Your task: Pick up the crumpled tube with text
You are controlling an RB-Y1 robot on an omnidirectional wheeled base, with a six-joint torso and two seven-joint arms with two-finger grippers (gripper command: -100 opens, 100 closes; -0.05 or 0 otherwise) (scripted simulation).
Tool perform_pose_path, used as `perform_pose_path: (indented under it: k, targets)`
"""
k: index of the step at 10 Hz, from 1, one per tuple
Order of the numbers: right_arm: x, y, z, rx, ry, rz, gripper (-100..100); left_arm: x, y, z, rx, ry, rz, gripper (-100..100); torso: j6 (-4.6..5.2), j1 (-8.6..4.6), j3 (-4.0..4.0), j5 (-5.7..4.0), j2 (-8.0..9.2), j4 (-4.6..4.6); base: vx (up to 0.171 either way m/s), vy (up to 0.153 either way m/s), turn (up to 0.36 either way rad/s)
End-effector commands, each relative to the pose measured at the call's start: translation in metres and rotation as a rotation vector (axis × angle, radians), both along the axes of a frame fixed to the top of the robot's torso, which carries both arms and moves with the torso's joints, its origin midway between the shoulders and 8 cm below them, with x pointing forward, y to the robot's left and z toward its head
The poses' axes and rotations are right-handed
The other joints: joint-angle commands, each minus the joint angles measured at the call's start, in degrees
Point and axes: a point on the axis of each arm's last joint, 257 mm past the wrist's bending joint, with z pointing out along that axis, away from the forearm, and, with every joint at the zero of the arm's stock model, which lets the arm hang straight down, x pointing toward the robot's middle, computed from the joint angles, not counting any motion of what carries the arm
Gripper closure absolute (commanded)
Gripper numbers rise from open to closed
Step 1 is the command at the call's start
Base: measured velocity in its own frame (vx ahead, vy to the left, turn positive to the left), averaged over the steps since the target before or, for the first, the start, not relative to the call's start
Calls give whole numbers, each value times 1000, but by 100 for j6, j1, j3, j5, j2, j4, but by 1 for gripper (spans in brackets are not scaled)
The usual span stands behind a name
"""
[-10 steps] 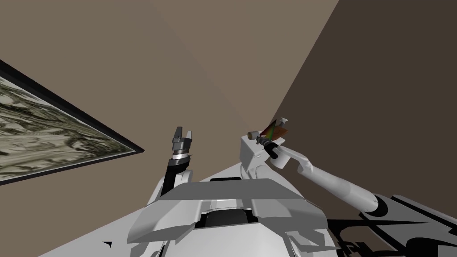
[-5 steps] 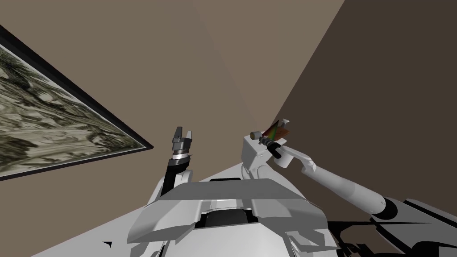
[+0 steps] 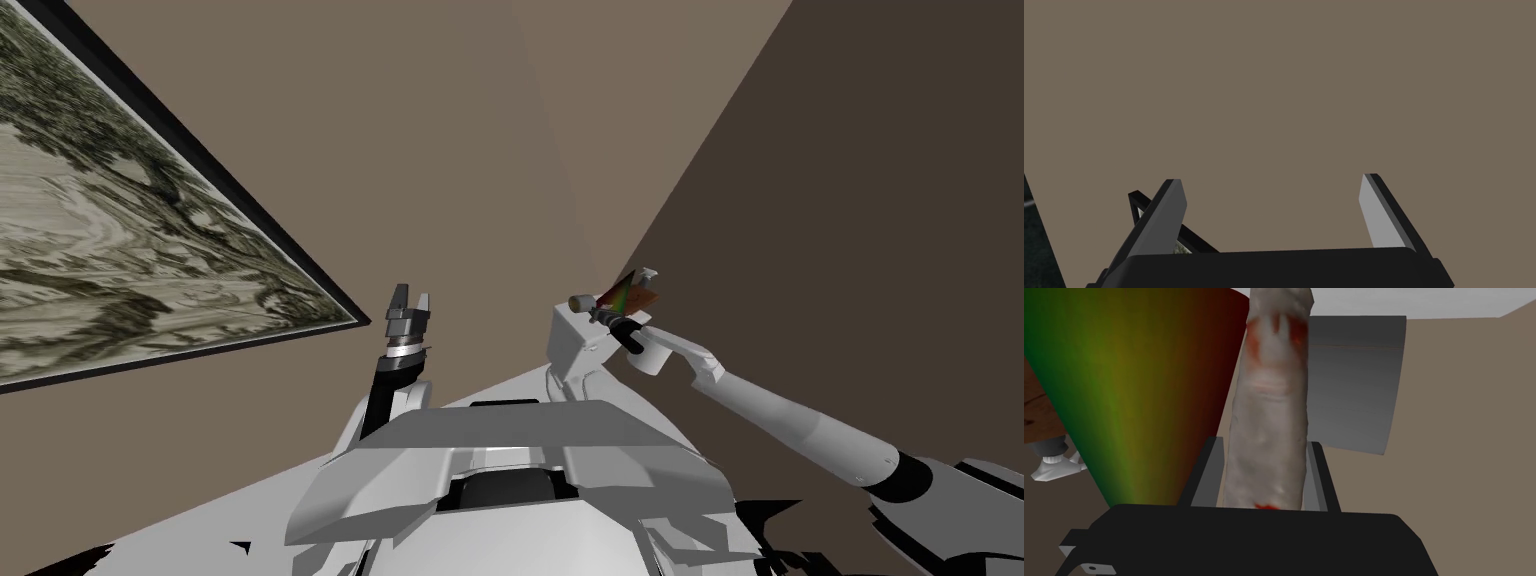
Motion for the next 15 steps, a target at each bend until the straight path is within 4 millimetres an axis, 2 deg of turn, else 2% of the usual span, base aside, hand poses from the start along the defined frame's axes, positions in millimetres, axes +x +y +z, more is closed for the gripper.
perform_pose_path:
  k: [1,2,3,4,5,6,8,9,11,12,13,14,15]
  targets:
    - [2,-1,-1,8,0,19,100,0,0,0,0,0,0,0,0,0,0,0,0,0,-14,43,-19]
    - [0,-28,5,4,-5,-15,100,0,0,0,0,0,0,0,-2,-13,-2,-3,-5,0,-38,94,101]
    - [0,-37,0,1,2,-16,100,0,0,0,0,0,0,0,-5,-2,-2,-3,-2,-1,-38,104,55]
    - [1,-31,0,9,-1,5,100,0,0,0,0,0,0,0,1,0,-1,-1,-1,0,-16,45,-25]
    - [-3,-62,6,3,-4,-32,100,0,0,0,0,0,0,0,-1,-13,-1,-2,-3,1,-31,80,98]
    - [-3,-67,4,2,1,-34,100,0,0,0,0,0,0,0,-5,-5,-1,-1,-2,1,-30,92,63]
    - [-2,-60,4,11,-2,-8,100,0,0,0,0,0,0,0,1,-13,0,-2,-2,1,-11,29,-23]
    - [-6,-87,12,9,-8,-37,100,0,0,0,0,0,0,0,-3,-26,-2,-5,-5,1,-30,85,106]
    - [-6,-90,9,15,-4,-21,100,0,0,0,0,0,0,0,-2,-3,1,-1,0,2,-24,69,20]
    - [-10,-115,19,12,-14,-51,100,0,0,0,0,0,0,0,-3,-15,0,-4,-1,2,-33,90,87]
    - [-13,-124,16,11,-7,-54,100,0,0,0,0,0,0,0,-7,-4,1,-2,0,2,-24,97,61]
    - [-12,-118,16,19,-9,-33,100,0,0,0,0,0,0,0,0,1,2,1,1,3,-15,48,-22]
    - [-17,-142,28,16,-20,-64,100,0,0,0,0,0,0,0,-3,-11,2,-1,1,3,-41,104,110]
